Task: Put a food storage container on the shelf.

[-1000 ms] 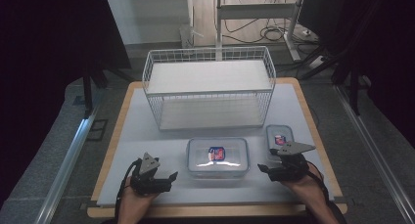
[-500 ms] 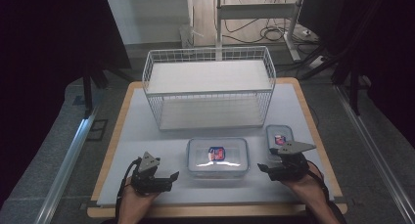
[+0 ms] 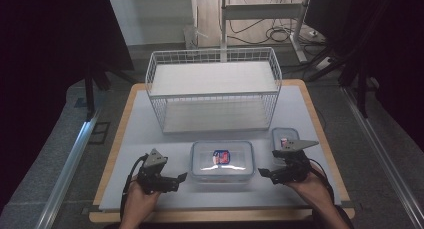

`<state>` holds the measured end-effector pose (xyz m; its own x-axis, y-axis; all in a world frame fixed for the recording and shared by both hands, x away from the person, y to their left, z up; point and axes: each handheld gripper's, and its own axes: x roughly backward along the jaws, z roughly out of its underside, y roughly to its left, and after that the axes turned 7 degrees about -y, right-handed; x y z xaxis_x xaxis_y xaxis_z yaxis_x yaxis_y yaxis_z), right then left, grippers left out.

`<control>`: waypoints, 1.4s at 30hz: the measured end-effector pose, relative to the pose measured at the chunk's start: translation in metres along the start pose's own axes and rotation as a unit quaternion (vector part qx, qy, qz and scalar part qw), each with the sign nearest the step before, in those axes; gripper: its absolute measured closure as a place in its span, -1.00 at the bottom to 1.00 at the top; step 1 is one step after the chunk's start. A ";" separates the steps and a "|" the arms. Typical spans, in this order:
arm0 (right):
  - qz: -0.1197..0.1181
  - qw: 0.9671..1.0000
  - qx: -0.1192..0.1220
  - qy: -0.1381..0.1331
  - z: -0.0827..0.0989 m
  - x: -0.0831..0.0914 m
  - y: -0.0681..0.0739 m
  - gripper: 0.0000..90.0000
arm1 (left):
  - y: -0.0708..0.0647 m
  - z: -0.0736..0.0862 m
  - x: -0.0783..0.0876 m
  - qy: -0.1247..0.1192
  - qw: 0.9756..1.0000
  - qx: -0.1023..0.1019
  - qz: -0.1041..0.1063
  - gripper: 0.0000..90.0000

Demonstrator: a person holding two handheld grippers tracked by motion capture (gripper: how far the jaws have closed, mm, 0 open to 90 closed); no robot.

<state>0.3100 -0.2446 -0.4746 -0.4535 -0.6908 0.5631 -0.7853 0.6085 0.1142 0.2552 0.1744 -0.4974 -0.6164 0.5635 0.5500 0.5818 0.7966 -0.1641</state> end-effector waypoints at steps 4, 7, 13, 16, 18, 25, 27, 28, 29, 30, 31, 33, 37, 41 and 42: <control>-0.030 0.999 -0.033 0.011 -0.006 -0.006 -0.001 -0.87 | 0.003 -0.010 -0.003 0.010 0.999 0.029 0.037 -0.84; -0.036 0.998 -0.038 0.024 -0.009 -0.011 0.000 -0.88 | 0.007 -0.014 -0.013 0.022 0.997 0.045 0.065 -0.93; -0.055 0.996 -0.058 0.037 -0.016 -0.022 0.000 -0.77 | 0.014 -0.023 -0.028 0.018 0.990 0.080 0.113 -0.77; -0.069 0.994 -0.074 0.042 -0.018 -0.029 -0.002 -0.70 | 0.018 -0.026 -0.037 0.025 0.985 0.094 0.140 -0.69; -0.077 0.992 -0.088 0.050 -0.019 -0.034 -0.004 -0.65 | 0.022 -0.026 -0.046 0.035 0.982 0.105 0.155 -0.69; -0.100 0.985 -0.122 0.072 -0.020 -0.050 -0.009 -0.63 | 0.023 -0.026 -0.066 0.051 0.971 0.130 0.194 -0.66; -0.108 0.983 -0.132 0.075 -0.021 -0.054 -0.009 -0.65 | 0.022 -0.027 -0.067 0.050 0.972 0.134 0.189 -0.67; -0.110 0.982 -0.135 0.077 -0.021 -0.055 -0.010 -0.66 | 0.022 -0.027 -0.066 0.051 0.971 0.134 0.190 -0.65; -0.114 0.980 -0.141 0.079 -0.021 -0.057 -0.010 -0.63 | 0.022 -0.027 -0.066 0.051 0.971 0.132 0.190 -0.64; -0.120 0.978 -0.147 0.080 -0.021 -0.058 -0.011 -0.64 | 0.022 -0.026 -0.065 0.052 0.971 0.133 0.190 -0.64; -0.122 0.977 -0.153 0.078 -0.020 -0.058 -0.012 -0.63 | 0.022 -0.025 -0.064 0.052 0.971 0.135 0.191 -0.64; -0.126 0.976 -0.157 0.079 -0.019 -0.058 -0.012 -0.60 | 0.022 -0.024 -0.062 0.049 0.971 0.136 0.191 -0.60; -0.118 0.981 -0.143 0.064 -0.021 -0.050 -0.010 -0.42 | 0.020 -0.023 -0.052 0.034 0.974 0.128 0.185 -0.42; -0.118 0.981 -0.145 0.048 -0.019 -0.043 -0.009 -0.26 | 0.017 -0.019 -0.046 0.021 0.975 0.129 0.180 -0.33; -0.118 0.981 -0.148 0.045 -0.019 -0.042 -0.009 -0.23 | 0.016 -0.017 -0.045 0.019 0.975 0.132 0.180 -0.32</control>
<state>0.3441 -0.2141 -0.4841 -0.2237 -0.7970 0.5611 -0.7017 0.5312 0.4748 0.3014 0.1578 -0.5105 -0.3745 0.8128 0.4462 0.5971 0.5795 -0.5546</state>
